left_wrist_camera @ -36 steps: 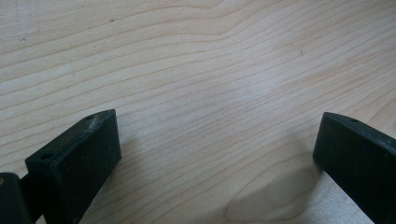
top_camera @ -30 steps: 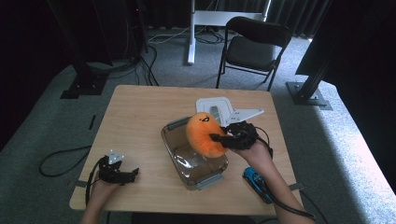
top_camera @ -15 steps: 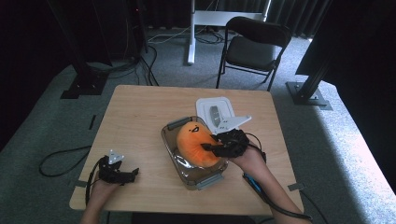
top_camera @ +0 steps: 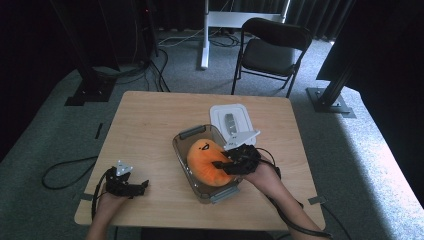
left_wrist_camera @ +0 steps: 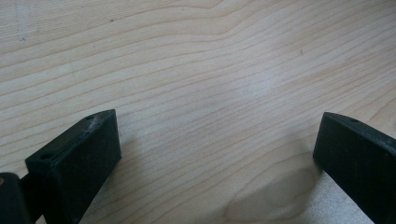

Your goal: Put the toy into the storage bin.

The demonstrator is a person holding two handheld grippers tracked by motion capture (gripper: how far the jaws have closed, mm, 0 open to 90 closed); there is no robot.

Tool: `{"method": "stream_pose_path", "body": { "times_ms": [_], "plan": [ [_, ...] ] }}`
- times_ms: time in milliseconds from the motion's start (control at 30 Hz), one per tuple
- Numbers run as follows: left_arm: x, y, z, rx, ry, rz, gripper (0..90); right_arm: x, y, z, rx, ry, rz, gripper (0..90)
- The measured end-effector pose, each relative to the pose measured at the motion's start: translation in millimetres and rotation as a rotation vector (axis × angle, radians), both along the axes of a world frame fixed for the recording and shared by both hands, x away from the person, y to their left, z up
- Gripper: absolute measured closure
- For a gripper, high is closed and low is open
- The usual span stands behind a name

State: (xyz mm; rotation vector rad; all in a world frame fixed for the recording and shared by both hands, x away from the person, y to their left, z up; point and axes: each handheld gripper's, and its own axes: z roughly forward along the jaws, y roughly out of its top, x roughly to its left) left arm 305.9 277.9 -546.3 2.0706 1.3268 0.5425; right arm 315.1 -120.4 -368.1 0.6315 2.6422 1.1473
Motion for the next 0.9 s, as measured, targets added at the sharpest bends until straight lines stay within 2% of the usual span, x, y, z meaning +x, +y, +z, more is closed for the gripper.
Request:
{"method": "stream_pose_path", "body": {
  "times_ms": [133, 667, 900],
  "plan": [
    [-0.1, -0.1, 0.0, -0.001, 0.001, 0.001, 1.2, -0.5, 3.8, -6.9, -0.028, 0.005, 0.009, 64.5],
    [0.0, 0.2, 0.0, 0.0, 0.001, -0.003, 1.2, 7.2, 11.9, -23.4, -0.061, 0.04, 0.008, 63.5],
    [0.0, 0.2, 0.0, -0.001, 0.001, -0.003, 1.2, 10.7, 16.2, -35.5, -0.096, 0.074, 0.007, 61.4]
  ]
}}
